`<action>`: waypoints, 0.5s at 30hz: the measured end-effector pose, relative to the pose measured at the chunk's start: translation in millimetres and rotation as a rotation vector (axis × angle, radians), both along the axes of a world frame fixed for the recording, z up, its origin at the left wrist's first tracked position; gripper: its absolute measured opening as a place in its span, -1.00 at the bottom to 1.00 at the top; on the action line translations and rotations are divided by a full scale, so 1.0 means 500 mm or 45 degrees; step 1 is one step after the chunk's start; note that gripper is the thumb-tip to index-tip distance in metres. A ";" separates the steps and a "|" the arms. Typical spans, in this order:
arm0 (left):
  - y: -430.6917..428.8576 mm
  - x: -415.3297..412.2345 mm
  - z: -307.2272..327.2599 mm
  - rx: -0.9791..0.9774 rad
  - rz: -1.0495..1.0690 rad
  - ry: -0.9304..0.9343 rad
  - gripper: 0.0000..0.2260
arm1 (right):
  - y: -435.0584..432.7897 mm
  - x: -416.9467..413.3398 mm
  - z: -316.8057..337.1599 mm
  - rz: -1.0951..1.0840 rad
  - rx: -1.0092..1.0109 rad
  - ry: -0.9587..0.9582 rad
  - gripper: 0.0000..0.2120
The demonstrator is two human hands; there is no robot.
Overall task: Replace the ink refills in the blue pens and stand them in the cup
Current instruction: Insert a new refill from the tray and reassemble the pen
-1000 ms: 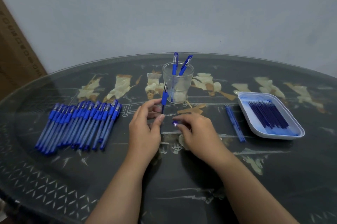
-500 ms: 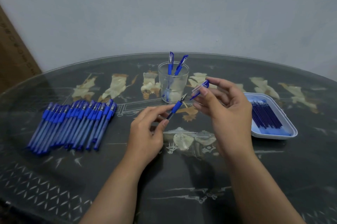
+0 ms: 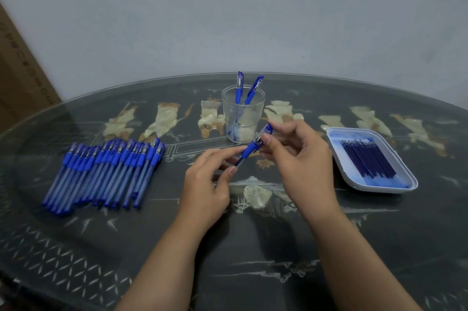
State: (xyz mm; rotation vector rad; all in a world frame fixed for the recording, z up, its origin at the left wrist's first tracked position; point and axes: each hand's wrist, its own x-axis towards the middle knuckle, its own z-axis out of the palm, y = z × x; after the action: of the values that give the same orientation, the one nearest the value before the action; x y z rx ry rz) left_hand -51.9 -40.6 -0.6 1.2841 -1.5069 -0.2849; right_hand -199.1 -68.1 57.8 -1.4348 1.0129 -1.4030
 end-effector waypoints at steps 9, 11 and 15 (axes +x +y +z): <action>0.004 -0.004 0.005 0.057 0.035 0.088 -0.46 | -0.004 0.008 -0.001 -0.013 -0.015 0.022 -0.85; 0.003 -0.004 0.004 0.078 0.045 0.085 -0.46 | -0.004 0.008 -0.001 -0.005 -0.013 0.018 -0.85; 0.003 -0.006 0.004 0.065 0.041 0.063 -0.48 | -0.004 0.003 -0.003 0.012 -0.012 0.013 -0.85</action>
State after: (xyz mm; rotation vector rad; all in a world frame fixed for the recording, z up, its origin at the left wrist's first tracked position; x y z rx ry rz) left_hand -55.0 -38.9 1.6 1.3311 -1.4437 -0.3331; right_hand -197.4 -70.3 56.5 -1.4535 1.0059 -1.3967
